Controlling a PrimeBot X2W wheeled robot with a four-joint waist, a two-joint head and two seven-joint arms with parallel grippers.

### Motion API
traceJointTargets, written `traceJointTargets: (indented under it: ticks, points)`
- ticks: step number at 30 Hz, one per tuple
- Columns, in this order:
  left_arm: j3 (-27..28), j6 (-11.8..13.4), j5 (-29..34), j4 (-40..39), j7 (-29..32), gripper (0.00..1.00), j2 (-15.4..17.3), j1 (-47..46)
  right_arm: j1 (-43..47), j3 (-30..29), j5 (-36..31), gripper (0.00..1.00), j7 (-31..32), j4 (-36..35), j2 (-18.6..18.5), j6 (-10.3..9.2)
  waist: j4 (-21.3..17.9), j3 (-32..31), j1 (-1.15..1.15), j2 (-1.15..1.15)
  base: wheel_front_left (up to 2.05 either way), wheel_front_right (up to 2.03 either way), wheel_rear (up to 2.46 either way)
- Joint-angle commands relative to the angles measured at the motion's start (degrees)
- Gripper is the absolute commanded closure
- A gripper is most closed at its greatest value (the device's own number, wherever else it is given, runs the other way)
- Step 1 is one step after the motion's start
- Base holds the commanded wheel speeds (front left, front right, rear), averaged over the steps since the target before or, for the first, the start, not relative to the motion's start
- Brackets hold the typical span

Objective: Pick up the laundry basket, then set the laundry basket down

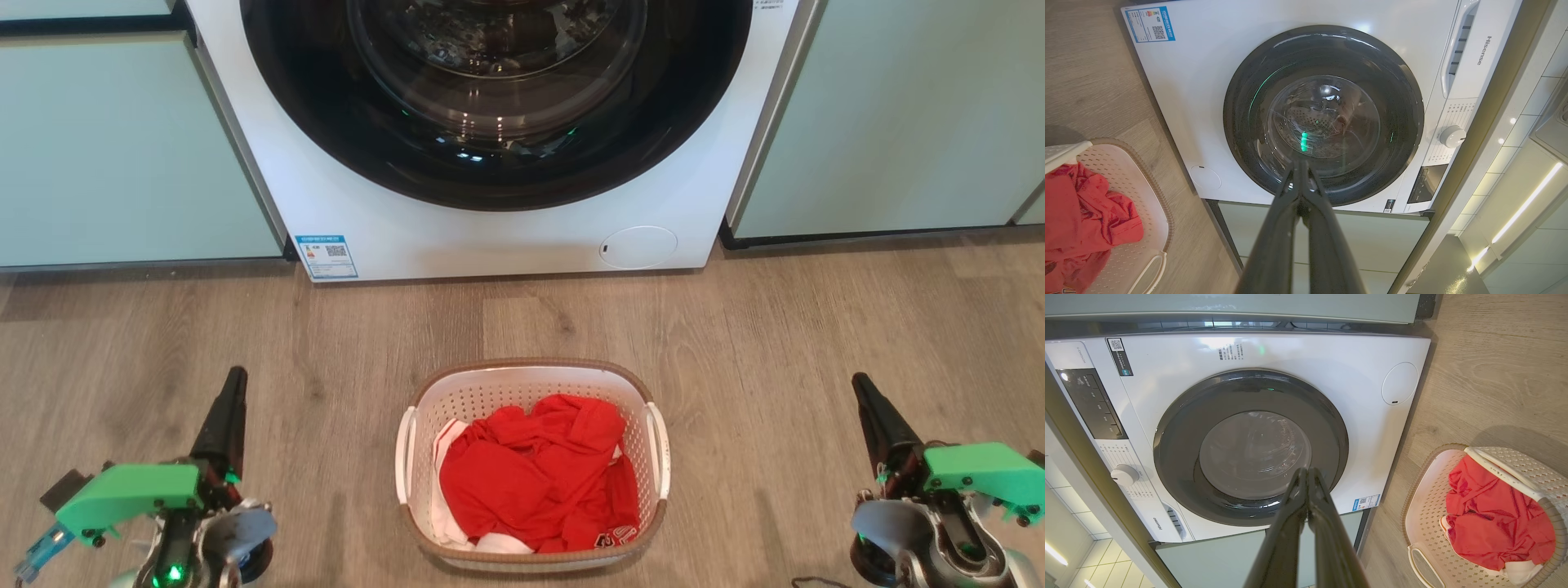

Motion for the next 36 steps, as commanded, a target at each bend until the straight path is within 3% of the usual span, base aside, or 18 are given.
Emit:
traceJointTargets:
  ticks: [1, 36]
  points:
    - [2.08, -0.39, 0.48, -1.68, 0.42, 1.00, 0.25, -3.39, -2.79, 1.02, -0.57, 1.00, 0.42, -1.91, -0.40, 0.16, 0.00, 0.00, 0.00, 0.00, 0.00, 0.00, 0.00]
    - [2.08, -0.39, 0.48, -1.68, 0.42, 1.00, 0.25, -3.39, -2.79, 1.02, -0.57, 1.00, 0.42, -1.91, -0.40, 0.16, 0.00, 0.00, 0.00, 0.00, 0.00, 0.00, 0.00]
